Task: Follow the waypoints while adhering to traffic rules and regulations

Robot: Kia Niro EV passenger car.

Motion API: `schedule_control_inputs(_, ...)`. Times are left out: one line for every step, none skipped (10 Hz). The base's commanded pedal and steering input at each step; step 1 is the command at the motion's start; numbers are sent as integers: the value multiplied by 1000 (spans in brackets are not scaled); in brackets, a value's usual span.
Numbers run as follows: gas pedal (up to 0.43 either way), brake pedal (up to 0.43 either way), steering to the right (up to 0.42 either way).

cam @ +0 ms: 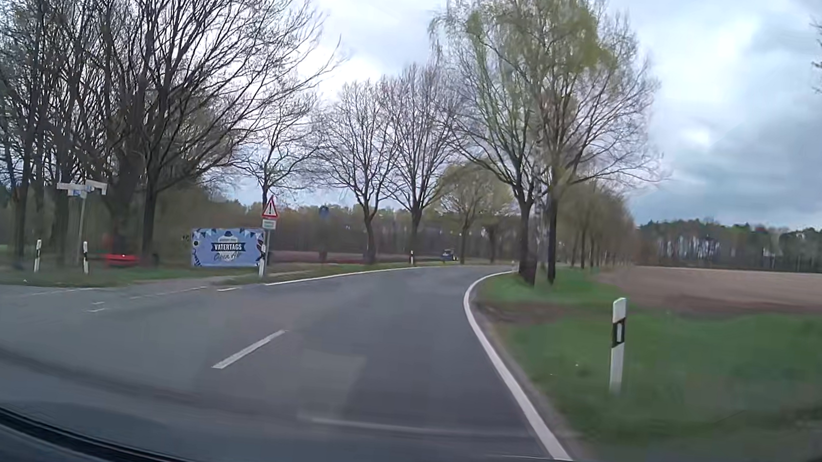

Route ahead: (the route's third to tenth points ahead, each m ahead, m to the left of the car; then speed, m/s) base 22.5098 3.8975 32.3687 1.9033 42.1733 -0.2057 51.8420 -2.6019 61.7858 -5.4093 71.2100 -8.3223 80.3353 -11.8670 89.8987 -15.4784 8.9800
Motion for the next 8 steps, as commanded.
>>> schedule_control_inputs(79,0,14)
schedule_control_inputs(79,0,14)
schedule_control_inputs(79,0,13)
schedule_control_inputs(79,0,13)
schedule_control_inputs(67,0,13)
schedule_control_inputs(67,0,13)
schedule_control_inputs(67,0,13)
schedule_control_inputs(67,0,12)
